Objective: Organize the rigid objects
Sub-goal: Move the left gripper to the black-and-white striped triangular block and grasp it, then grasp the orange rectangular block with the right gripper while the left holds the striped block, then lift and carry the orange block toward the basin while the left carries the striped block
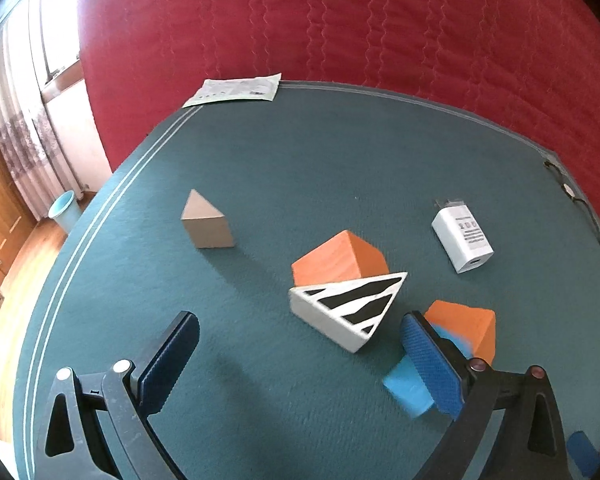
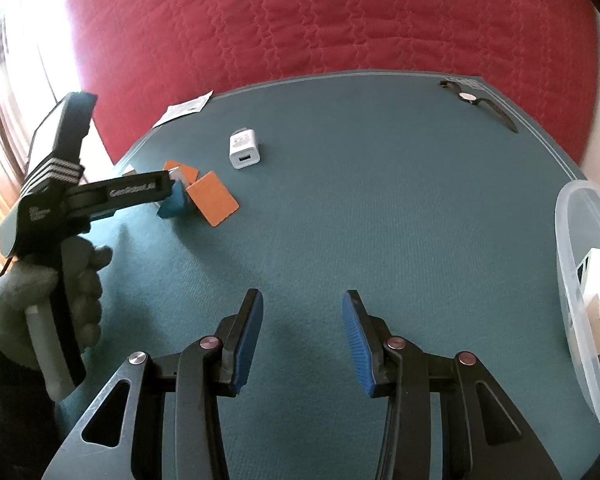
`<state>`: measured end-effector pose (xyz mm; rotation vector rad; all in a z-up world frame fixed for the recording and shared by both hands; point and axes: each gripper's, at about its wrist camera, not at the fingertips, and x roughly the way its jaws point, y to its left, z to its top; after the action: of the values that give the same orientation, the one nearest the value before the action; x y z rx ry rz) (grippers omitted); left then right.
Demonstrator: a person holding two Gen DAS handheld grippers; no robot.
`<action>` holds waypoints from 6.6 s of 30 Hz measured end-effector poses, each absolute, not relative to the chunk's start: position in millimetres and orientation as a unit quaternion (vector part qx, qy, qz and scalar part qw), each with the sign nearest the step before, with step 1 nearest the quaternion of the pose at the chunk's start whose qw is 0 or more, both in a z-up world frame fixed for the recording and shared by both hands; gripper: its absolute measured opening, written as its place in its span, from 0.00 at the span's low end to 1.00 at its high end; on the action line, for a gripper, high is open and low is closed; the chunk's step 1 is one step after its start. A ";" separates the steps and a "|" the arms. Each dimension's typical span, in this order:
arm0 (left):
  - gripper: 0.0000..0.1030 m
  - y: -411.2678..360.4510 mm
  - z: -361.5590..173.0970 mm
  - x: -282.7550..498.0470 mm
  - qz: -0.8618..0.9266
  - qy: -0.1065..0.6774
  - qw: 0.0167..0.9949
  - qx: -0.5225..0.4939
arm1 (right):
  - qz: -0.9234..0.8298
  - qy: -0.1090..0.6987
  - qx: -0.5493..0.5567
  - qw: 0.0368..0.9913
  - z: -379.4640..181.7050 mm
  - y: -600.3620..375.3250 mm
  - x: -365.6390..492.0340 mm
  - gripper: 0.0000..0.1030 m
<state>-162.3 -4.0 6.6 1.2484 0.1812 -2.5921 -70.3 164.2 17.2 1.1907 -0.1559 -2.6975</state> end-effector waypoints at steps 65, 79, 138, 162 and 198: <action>0.58 -50.5 12.7 -154.9 -0.900 0.094 0.113 0.410 | -0.895 -0.003 0.421 0.146 12.9 115.9 -102.9 0.42; 0.58 -44.5 21.8 -145.0 -0.909 0.086 0.115 0.392 | -0.895 0.035 0.411 0.169 12.6 84.9 -164.3 0.42; 0.51 -33.2 25.5 -139.4 -0.915 0.077 0.097 0.384 | -0.904 0.021 0.400 0.148 16.2 104.0 -143.4 0.31; 0.67 -46.8 16.7 -134.6 -0.906 0.077 0.114 0.399 | -0.905 -0.040 0.402 0.131 9.9 153.1 -97.5 0.30; 0.42 59.7 47.3 -106.4 -0.925 0.022 -0.035 0.379 | -0.932 -0.099 0.349 0.021 51.7 266.3 -46.3 0.30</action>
<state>-106.4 59.7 47.3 1.2168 0.0707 -2.9708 -46.3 266.3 51.7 1.0806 -0.3057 -2.8891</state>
